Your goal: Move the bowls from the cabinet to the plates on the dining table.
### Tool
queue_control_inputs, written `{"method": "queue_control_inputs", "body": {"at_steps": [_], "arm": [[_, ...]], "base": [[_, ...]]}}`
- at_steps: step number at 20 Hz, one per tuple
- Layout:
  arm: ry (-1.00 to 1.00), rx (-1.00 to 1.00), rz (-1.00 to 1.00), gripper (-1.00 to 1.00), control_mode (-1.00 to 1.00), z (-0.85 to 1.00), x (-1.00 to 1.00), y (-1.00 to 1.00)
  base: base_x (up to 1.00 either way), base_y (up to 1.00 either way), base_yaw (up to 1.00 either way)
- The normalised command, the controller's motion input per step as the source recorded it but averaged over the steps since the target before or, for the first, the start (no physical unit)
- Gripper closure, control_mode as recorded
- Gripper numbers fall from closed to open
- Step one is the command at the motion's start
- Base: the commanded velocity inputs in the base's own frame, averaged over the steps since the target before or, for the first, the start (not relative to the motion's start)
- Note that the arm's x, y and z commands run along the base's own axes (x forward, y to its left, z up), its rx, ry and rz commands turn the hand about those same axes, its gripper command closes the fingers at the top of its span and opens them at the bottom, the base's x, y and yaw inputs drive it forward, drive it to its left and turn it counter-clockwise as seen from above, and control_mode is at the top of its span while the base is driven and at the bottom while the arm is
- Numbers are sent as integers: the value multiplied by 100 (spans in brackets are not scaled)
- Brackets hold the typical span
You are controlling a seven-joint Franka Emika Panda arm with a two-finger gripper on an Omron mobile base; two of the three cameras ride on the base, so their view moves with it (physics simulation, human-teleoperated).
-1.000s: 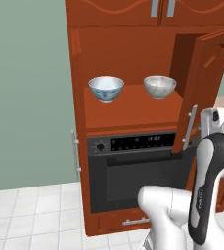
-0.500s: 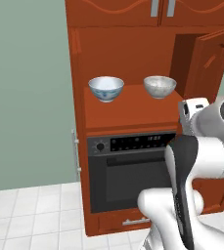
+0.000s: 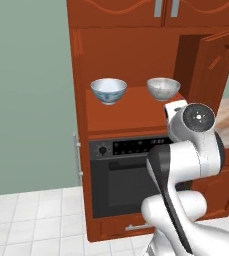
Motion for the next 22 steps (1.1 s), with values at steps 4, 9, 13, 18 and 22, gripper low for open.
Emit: {"method": "queue_control_inputs", "body": {"at_steps": [4, 9, 13, 18, 22], "arm": [[-1, -12, -15, -100, -100, -11, 54, 18], [0, -10, -22, -100, -100, -8, 58, 6], [0, -7, -29, -100, -100, -4, 64, 0], [0, -2, -27, -100, -100, 0, 63, -20], [0, 0, -25, -100, -100, 0, 65, -15]], "base": [[0, 0, 0], [0, 0, 0], [0, 0, 0], [0, 0, 0], [0, 0, 0]]}}
